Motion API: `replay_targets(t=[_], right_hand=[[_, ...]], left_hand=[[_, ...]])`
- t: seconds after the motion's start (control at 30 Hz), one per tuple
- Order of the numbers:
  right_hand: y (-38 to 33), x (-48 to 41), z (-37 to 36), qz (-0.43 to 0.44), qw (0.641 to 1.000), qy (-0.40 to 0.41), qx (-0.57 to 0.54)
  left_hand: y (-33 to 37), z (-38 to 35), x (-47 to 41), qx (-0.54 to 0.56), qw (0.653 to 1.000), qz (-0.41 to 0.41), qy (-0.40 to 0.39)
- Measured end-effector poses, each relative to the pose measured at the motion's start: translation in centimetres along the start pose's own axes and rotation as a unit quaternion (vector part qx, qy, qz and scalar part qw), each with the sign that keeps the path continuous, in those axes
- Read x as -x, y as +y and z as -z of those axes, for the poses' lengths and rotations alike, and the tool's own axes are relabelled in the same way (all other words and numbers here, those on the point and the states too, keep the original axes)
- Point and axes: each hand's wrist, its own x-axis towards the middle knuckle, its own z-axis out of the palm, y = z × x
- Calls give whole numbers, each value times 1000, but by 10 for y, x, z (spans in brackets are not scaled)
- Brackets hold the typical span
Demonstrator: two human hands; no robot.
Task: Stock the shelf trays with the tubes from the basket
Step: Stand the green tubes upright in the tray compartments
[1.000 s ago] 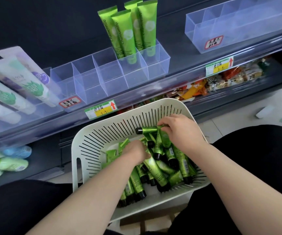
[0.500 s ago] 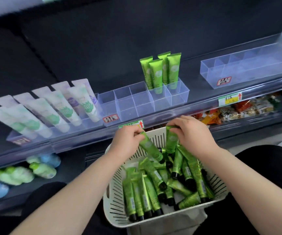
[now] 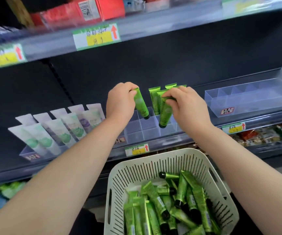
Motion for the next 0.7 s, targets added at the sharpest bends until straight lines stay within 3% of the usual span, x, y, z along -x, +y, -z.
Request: replay_targets(t=[0.33, 0.53, 0.7], right_hand=[[14, -26, -18, 12, 1000, 7, 5], [12, -40, -25, 9, 1000, -9, 7], [1, -59, -36, 16, 1000, -9, 13]], left_hand=[[-20, -59, -44, -109, 984, -17, -137], [-28, -67, -52, -112, 983, 1, -146], [-33, -51, -43, -93, 990, 2, -105]])
